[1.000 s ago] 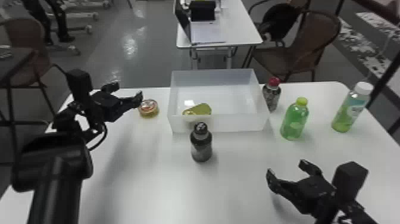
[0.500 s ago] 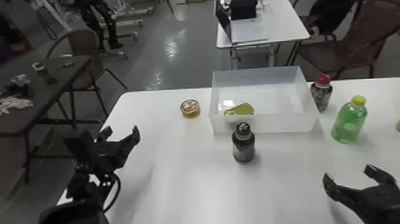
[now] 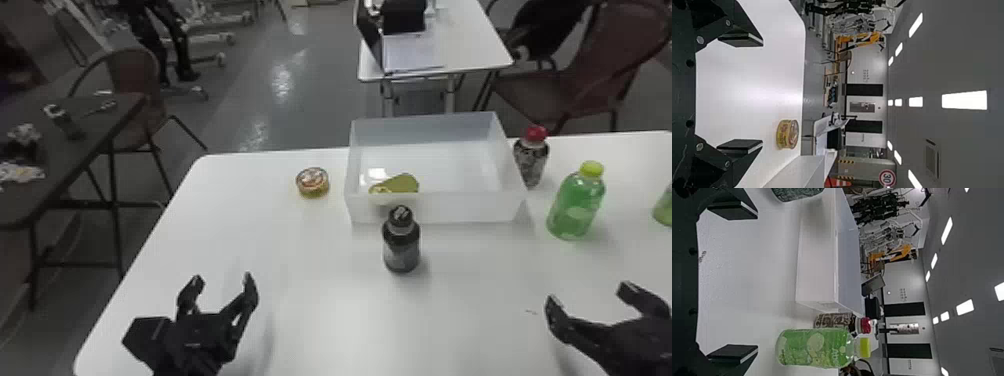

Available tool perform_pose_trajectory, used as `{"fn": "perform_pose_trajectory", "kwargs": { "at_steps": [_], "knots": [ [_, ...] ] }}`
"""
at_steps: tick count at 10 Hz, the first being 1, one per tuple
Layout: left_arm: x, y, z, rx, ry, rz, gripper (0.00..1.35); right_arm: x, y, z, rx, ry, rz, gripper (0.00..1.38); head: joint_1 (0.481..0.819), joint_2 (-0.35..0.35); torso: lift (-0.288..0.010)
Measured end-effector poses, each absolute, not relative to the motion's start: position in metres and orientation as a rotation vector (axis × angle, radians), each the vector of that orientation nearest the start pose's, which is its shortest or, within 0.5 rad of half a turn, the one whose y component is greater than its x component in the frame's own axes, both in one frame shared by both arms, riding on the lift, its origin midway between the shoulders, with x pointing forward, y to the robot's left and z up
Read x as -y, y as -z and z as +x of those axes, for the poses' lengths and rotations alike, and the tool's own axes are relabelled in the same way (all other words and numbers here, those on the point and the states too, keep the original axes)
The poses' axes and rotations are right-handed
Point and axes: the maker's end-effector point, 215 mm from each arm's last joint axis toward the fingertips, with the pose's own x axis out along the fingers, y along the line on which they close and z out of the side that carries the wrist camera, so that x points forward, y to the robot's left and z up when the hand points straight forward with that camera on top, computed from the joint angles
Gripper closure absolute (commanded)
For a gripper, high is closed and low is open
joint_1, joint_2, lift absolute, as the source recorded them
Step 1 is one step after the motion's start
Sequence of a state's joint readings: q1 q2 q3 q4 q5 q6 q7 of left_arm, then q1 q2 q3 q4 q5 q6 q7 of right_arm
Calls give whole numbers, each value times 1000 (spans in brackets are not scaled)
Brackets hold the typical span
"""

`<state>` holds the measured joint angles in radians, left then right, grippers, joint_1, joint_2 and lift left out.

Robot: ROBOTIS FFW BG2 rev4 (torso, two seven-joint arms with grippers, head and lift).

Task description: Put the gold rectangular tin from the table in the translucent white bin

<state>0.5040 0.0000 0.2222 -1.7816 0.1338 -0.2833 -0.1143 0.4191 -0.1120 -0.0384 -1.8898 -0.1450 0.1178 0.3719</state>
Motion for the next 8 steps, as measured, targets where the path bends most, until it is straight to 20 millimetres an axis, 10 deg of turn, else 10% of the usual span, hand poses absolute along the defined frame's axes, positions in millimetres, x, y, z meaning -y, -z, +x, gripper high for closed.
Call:
{"fn": "perform_pose_trajectory", "kwargs": {
  "at_steps": [4, 8],
  "knots": [
    [-275, 418, 400, -28, -126, -138, 369, 193, 411, 440, -200, -352, 63, 101, 695, 118, -128],
    [-256, 413, 403, 2, -155, -222, 369, 195, 404, 447, -172, -348, 67, 99, 695, 82, -128]
  ]
}}
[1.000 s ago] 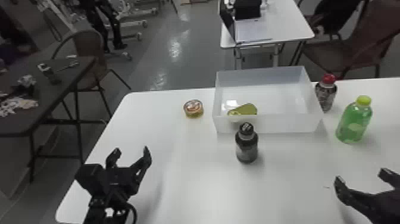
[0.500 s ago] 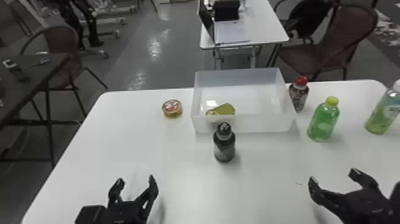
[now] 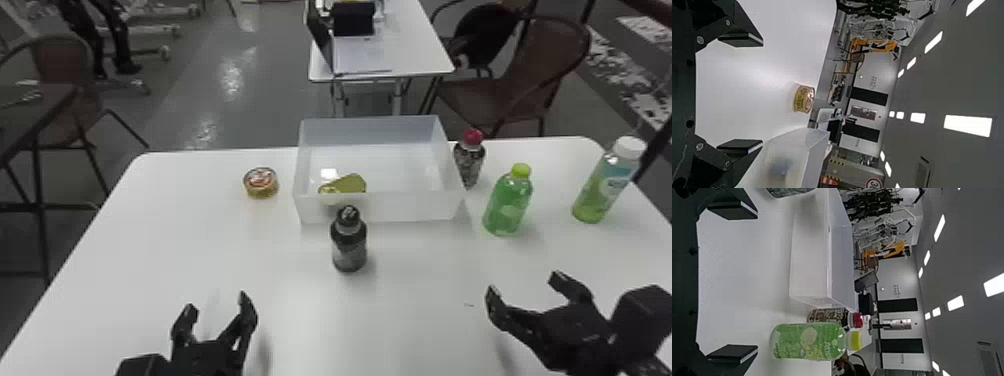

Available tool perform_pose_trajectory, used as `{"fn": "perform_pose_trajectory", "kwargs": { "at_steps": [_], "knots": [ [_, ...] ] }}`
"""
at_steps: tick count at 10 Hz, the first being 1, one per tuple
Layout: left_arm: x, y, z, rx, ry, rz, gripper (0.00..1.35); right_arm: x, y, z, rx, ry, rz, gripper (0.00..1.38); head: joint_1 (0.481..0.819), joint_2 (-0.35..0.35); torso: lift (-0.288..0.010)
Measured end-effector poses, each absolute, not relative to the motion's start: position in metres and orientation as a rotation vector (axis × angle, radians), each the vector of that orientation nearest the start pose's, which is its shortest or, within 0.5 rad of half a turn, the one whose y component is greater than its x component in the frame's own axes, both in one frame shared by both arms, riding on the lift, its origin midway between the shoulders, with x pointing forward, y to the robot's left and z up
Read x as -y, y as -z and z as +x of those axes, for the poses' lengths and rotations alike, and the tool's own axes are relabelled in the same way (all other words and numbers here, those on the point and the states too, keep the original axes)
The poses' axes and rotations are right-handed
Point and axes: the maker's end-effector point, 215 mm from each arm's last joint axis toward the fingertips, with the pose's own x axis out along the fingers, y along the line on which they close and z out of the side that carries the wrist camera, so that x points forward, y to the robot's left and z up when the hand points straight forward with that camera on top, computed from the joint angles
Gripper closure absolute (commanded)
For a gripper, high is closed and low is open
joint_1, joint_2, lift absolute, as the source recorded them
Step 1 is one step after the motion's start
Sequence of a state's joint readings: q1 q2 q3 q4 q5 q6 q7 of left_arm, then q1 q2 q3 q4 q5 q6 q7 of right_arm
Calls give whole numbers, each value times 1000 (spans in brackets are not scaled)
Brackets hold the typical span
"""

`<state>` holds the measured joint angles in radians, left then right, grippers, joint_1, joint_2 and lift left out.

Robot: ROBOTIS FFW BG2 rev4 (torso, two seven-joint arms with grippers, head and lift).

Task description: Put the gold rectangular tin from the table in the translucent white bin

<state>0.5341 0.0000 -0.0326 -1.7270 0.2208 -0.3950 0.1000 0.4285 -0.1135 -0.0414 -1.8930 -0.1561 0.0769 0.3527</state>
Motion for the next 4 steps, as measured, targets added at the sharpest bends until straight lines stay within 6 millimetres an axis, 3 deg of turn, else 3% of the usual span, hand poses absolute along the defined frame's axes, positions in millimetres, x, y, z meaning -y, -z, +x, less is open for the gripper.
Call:
{"fn": "perform_pose_trajectory", "kwargs": {
  "at_steps": [4],
  "knots": [
    [-253, 413, 404, 12, -157, -247, 371, 196, 400, 453, -157, -347, 71, 101, 695, 76, -128]
  ]
}}
